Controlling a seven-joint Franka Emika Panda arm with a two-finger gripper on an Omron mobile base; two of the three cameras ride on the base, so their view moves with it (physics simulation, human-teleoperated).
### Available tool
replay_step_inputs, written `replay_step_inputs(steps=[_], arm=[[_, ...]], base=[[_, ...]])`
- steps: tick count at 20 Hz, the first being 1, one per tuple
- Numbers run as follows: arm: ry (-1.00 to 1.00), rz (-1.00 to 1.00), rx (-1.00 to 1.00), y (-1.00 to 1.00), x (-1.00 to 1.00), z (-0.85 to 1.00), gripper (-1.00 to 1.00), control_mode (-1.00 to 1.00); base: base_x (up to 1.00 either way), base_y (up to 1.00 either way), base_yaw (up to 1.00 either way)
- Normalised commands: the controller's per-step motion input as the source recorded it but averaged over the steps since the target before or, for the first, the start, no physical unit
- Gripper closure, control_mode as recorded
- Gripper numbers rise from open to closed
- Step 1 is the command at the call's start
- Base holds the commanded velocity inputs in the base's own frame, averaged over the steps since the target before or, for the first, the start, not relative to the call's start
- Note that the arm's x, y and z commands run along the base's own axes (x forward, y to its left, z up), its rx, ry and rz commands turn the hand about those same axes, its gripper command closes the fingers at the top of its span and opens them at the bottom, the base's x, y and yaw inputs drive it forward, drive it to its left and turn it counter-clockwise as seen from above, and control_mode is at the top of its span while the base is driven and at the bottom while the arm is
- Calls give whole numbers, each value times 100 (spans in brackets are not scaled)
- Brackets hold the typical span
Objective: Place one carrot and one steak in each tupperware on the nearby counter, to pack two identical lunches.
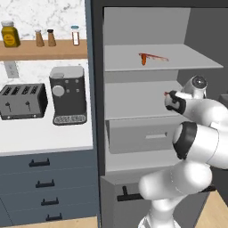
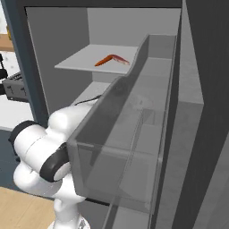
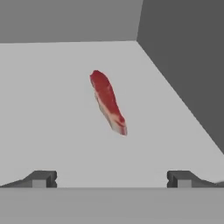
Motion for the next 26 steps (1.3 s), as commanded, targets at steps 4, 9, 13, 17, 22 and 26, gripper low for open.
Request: replay_step_inputs(steps=[4,9,13,17,22,26], arm=[[0,0,3,-29,52,-33,-100,-100],[1,0,3,-7,31,-2,-100,-100],[2,1,0,-5,25,-7,-100,-100],[5,4,0,-1,33,-16,-100,-100],[7,9,0,1,36,-28,-100,-100],[6,9,0,-4,37,-30,-100,-100]], base=[[0,0,0],[0,0,0],[0,0,0],[0,0,0],[0,0,0],[0,0,0]])
